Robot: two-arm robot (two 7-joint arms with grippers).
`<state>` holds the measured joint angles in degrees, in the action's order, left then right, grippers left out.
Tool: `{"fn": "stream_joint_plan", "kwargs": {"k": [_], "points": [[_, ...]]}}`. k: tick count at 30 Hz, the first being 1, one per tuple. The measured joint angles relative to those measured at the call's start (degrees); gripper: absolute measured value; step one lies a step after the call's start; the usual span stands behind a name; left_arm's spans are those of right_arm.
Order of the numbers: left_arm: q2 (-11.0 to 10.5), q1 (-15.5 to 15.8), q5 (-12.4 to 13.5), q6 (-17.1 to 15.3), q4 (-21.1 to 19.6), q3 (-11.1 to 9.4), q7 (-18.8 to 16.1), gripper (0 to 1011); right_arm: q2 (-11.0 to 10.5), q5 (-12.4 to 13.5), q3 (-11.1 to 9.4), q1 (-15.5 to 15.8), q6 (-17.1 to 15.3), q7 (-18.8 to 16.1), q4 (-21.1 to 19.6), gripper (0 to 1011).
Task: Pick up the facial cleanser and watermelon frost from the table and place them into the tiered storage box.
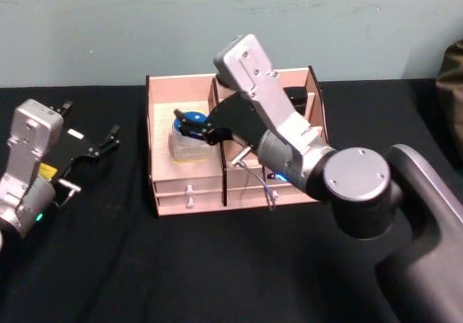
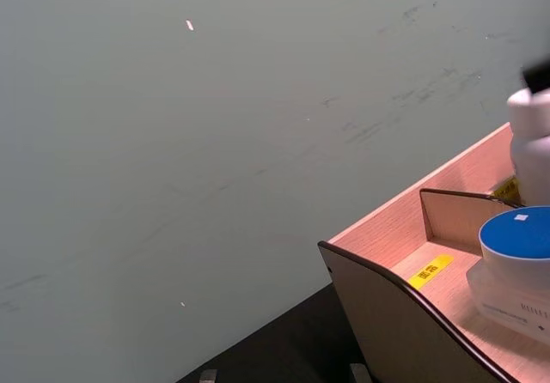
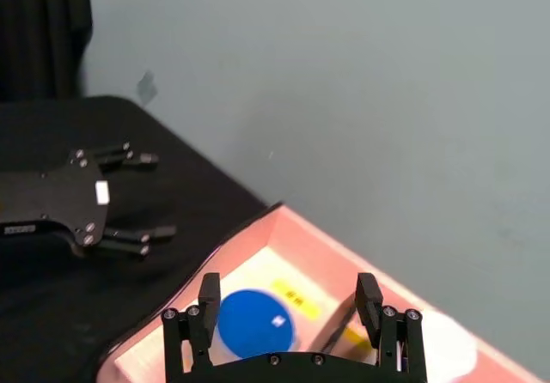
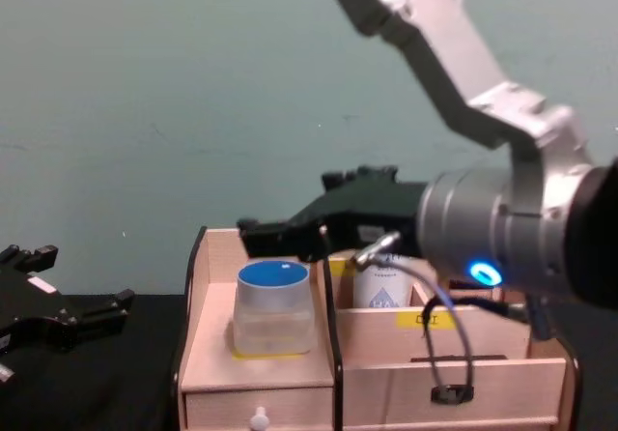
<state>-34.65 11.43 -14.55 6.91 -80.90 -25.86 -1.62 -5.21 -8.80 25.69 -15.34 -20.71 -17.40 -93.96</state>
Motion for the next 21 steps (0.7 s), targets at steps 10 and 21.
{"fn": "stream_joint_plan", "kwargs": {"k": [10, 21], "points": [[0.00, 0.00, 0.00, 0.00, 0.00, 0.00, 0.00, 1001, -4.77, -2.29, -3.96, 5.43, 8.04, 4.07, -8.59, 1002], [0.00, 0.00, 0.00, 0.00, 0.00, 0.00, 0.00, 1001, -7.83, -0.16, -14.30, 10.60, 11.19, 6.67, -11.17, 1002]]}}
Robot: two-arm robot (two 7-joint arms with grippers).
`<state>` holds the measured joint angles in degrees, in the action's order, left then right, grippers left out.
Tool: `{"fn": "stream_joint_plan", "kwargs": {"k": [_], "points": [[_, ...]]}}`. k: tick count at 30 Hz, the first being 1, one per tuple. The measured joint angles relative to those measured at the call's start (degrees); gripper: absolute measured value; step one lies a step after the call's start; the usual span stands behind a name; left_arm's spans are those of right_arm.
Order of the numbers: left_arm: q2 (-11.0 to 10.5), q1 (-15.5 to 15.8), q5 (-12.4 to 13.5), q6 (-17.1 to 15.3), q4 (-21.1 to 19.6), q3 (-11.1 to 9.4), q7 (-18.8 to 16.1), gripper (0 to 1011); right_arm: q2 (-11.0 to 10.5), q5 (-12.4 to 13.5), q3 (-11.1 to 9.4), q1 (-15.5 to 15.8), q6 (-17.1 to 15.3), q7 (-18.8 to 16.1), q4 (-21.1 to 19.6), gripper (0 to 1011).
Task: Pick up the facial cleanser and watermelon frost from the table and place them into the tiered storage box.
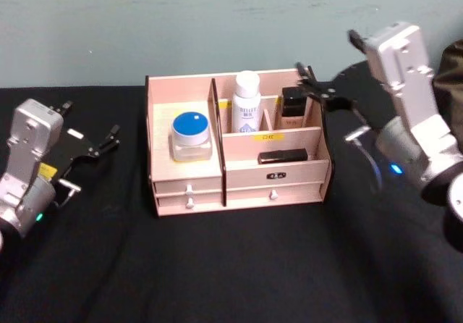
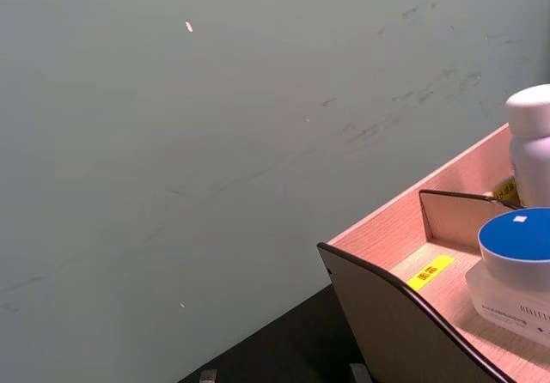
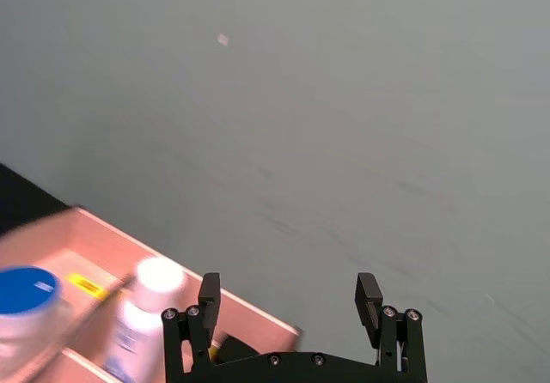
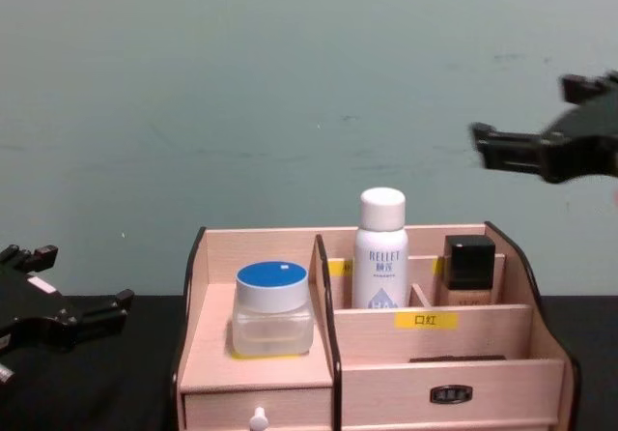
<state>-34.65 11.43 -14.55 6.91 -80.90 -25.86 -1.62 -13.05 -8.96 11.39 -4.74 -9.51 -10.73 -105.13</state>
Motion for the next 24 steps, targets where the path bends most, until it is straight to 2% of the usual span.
{"fn": "stream_joint_plan", "kwargs": {"k": [6, 10, 24], "points": [[0.00, 0.00, 0.00, 0.00, 0.00, 0.00, 0.00, 1001, -0.79, 0.91, -3.52, 1.50, 0.88, 0.52, 1.02, 1002], [0.00, 0.00, 0.00, 0.00, 0.00, 0.00, 0.00, 1001, -0.99, 0.96, -4.91, 2.10, 1.46, 0.98, 2.24, 1002], [0.00, 0.00, 0.00, 0.00, 0.00, 0.00, 0.00, 1001, -0.48, 0.79, -5.64, 3.22, 1.28, 0.87, 6.83, 1002]]}}
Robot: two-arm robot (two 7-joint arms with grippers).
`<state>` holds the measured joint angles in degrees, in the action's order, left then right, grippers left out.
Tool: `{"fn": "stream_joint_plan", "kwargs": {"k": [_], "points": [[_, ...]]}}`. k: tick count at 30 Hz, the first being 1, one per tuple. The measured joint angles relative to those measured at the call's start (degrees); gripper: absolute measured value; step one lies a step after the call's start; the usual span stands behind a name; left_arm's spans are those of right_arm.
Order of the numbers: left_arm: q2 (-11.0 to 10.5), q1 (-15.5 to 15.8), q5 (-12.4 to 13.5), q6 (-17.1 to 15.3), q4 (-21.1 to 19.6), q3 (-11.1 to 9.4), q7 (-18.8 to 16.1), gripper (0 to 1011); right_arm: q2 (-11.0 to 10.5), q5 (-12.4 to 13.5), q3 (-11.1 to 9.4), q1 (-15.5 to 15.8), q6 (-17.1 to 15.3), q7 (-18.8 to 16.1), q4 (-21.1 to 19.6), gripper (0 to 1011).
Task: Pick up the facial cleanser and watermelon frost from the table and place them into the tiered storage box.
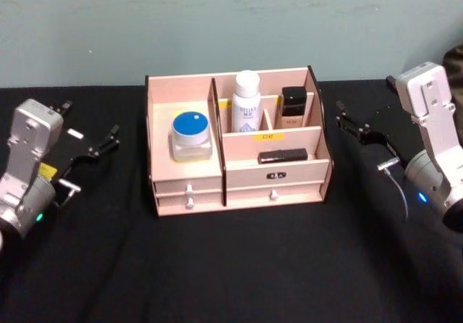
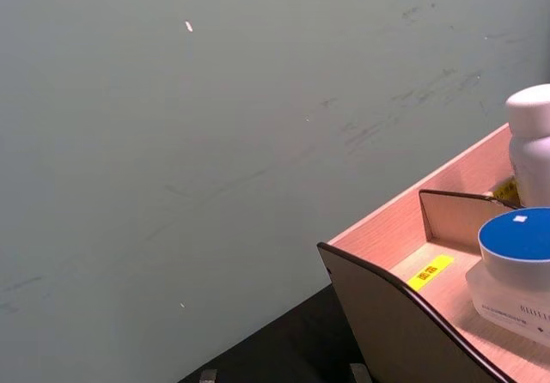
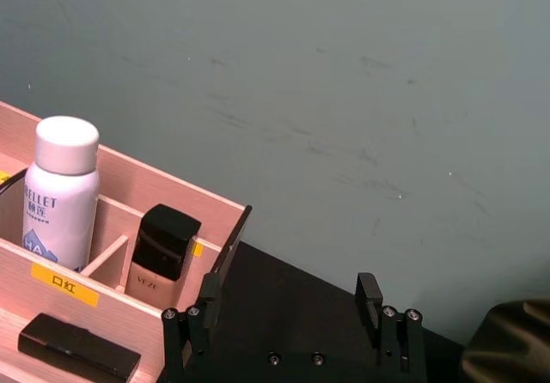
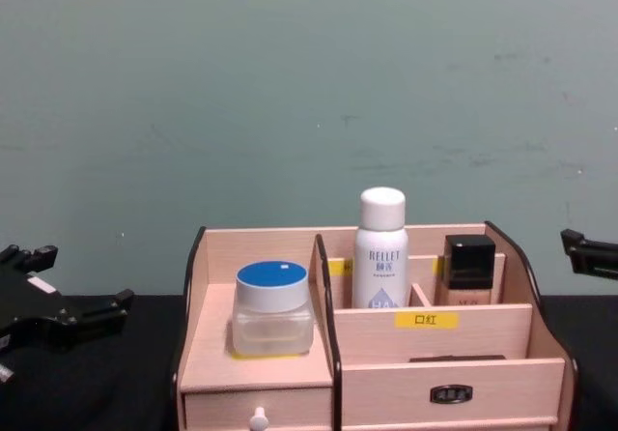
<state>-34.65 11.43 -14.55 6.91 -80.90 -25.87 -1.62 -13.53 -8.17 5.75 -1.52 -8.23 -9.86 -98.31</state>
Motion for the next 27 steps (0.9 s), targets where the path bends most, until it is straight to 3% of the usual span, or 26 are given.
{"fn": "stream_joint_plan", "kwargs": {"k": [27], "points": [[0.00, 0.00, 0.00, 0.00, 0.00, 0.00, 0.00, 1001, -0.10, -0.03, 0.01, -0.15, 0.03, -0.01, -0.44, 1002]]}}
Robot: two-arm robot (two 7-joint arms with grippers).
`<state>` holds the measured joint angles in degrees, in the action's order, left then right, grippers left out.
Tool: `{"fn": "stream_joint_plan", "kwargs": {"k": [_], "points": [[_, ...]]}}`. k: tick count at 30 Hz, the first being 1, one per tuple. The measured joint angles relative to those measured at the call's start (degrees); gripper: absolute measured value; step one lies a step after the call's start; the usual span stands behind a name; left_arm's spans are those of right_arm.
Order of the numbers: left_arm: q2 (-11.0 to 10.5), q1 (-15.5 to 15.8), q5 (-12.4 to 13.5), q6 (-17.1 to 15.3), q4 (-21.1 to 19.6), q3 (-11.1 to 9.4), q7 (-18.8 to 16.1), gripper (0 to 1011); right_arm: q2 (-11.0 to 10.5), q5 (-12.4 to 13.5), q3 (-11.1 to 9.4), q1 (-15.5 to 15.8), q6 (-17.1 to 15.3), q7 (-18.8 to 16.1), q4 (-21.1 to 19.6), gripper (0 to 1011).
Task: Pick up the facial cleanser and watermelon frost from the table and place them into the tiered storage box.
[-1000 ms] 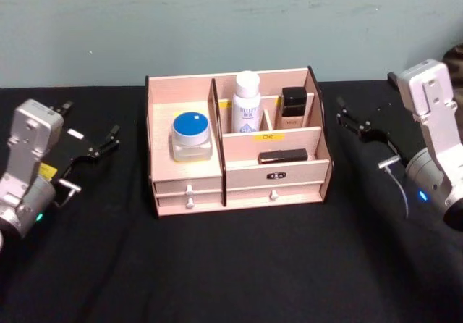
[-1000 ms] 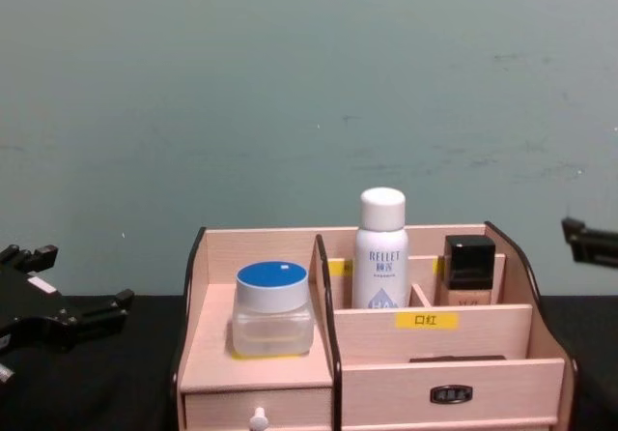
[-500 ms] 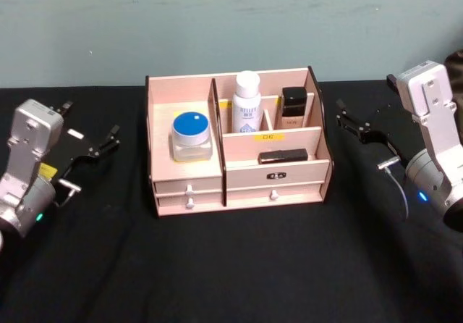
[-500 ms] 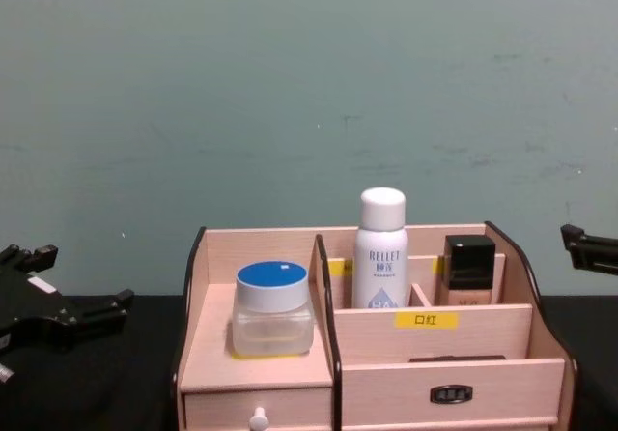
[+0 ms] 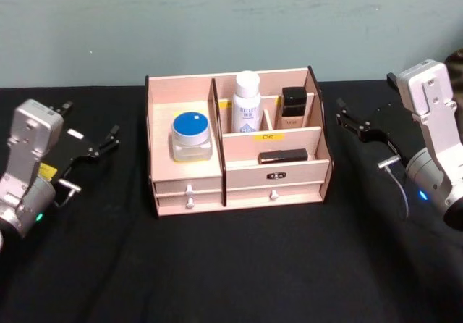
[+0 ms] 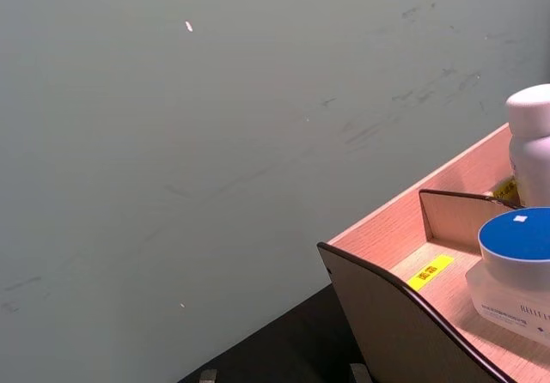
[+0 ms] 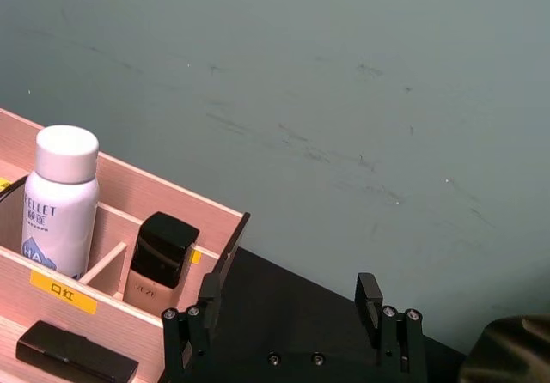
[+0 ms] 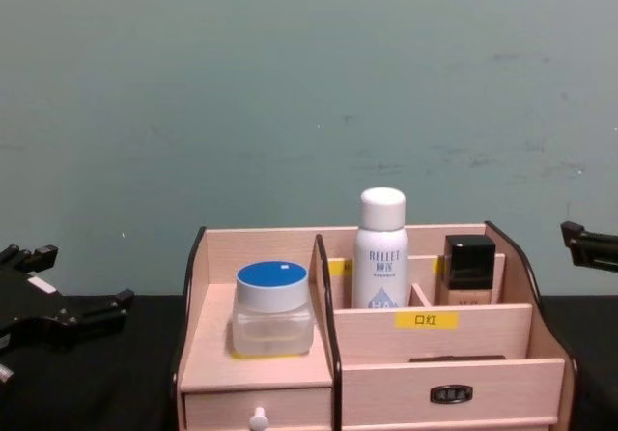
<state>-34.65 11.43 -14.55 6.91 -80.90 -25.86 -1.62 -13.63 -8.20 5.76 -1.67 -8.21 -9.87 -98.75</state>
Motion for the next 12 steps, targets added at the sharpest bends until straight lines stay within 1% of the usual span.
{"fn": "stream_joint_plan", "kwargs": {"k": [12], "points": [[0.00, 0.00, 0.00, 0.00, 0.00, 0.00, 0.00, 1001, 0.00, -0.03, 0.00, -0.01, 0.00, 0.00, -0.06, 1002]]}}
